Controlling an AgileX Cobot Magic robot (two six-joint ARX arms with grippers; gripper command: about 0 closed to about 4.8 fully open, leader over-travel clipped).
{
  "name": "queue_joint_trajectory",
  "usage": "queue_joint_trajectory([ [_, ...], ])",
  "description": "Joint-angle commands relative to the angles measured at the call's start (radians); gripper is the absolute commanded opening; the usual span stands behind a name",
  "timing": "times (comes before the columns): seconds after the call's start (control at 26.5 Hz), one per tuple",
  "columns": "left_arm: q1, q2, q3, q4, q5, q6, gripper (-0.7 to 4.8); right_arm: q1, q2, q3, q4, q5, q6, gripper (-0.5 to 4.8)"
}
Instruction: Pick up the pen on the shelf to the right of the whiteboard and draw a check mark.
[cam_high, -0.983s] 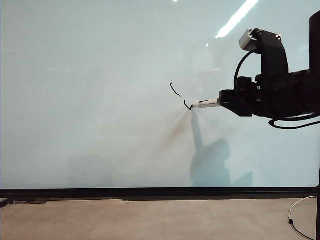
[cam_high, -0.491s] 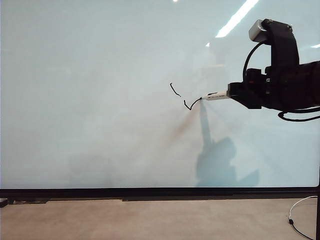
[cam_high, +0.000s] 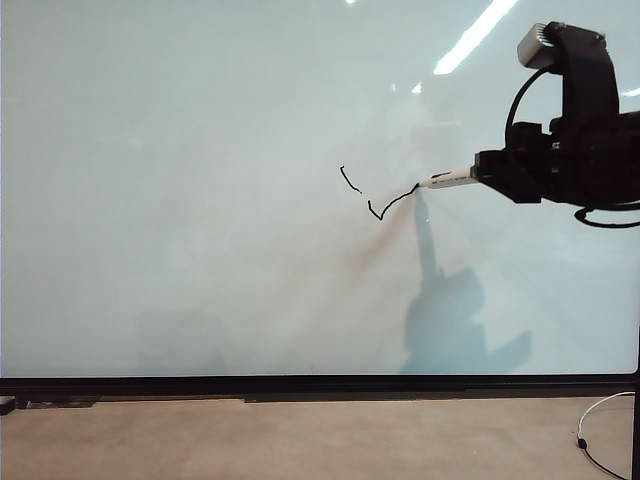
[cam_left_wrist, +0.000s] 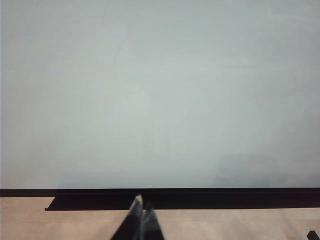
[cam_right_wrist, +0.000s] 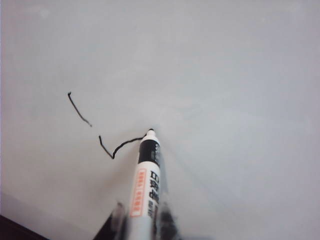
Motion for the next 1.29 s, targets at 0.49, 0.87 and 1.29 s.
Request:
queue_joint_trajectory([
  [0.49,0.0,0.0,0.003,0.013,0.001,0.004,-0.04,-0.063,-0.121,0.006,-0.048,0.019,-0.03,-0.06],
  [0.87,0.0,0.0,0.003,0.013,0.001,0.004,-0.05,-0.114,-0.175,0.006,-0.074,-0.002,-0.037,-0.06],
  [1.29,0.0,0.0,0.003,0.013,0.0,0.004,-0.05,-0.135,-0.214,0.006,-0.098,-0.002,-0.047,-0.06],
])
